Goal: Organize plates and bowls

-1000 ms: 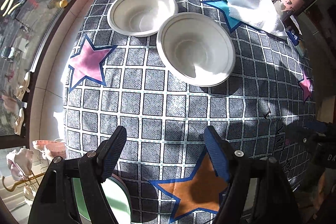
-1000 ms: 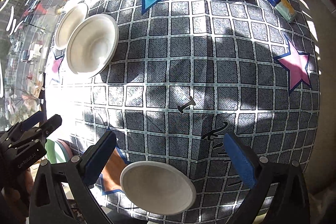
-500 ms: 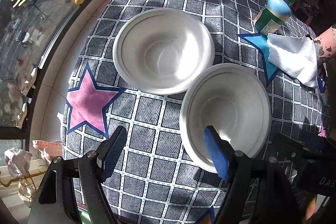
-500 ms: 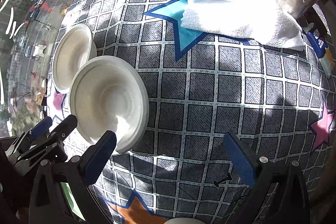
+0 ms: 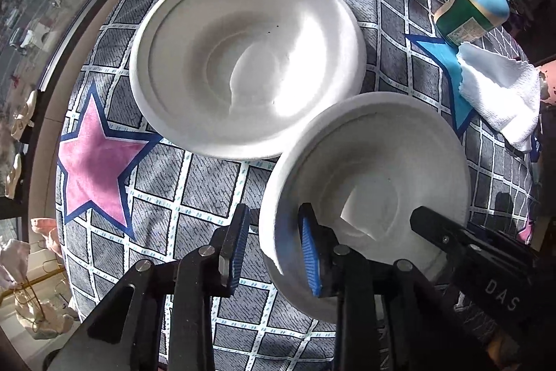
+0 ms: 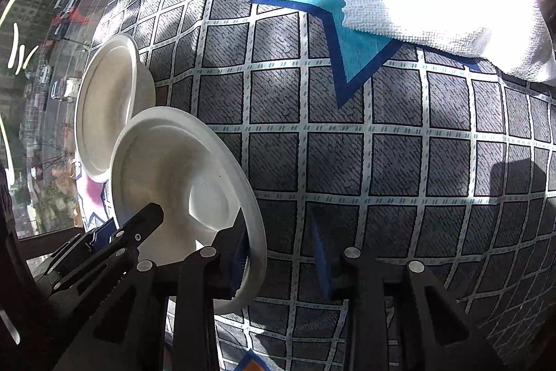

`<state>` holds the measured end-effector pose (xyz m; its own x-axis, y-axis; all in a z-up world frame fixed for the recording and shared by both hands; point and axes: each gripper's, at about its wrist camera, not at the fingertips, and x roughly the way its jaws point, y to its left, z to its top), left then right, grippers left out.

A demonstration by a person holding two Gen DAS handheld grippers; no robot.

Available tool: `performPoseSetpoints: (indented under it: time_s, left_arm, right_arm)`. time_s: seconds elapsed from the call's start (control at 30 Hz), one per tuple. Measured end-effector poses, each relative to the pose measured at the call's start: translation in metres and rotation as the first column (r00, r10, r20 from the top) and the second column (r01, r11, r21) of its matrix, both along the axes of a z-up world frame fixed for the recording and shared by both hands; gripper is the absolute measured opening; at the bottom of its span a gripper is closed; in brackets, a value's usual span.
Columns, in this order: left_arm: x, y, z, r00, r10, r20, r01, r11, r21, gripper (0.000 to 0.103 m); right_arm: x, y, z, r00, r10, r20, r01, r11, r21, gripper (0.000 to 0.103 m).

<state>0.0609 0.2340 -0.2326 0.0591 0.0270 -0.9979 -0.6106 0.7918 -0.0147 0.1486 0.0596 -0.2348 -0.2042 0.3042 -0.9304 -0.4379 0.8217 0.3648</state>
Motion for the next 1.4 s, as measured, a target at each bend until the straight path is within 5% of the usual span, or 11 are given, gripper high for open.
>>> performPoseSetpoints:
  time_s: [0.17, 0.57, 1.0, 1.4]
  left_arm:
    - [0.005, -0.018, 0.000, 0.997, -0.074, -0.008, 0.074, 0.997, 0.018, 0.025]
    - [-0.057, -0.072, -0.001, 0.977, -0.207, -0.047, 0.208, 0.978, 0.026, 0.025]
    - [-0.140, -0.111, -0.007, 0.978, -0.190, -0.082, 0.188, 0.982, -0.031, 0.026]
    - [-0.159, -0.093, 0.044, 0.972, -0.232, -0.049, 0.232, 0.973, -0.003, 0.026]
  right_arm:
    - [-0.010, -0.005, 0.003, 1.000, 0.021, -0.010, -0.021, 1.000, 0.019, 0.017]
    - [-0.079, -0.043, 0.003, 0.993, 0.109, -0.044, -0.110, 0.994, -0.011, 0.017]
    - [-0.153, -0.066, 0.007, 0.985, 0.160, -0.063, -0.163, 0.985, -0.052, 0.017]
    - [-0.162, -0.087, 0.034, 0.991, 0.136, -0.019, -0.137, 0.990, -0.034, 0.018]
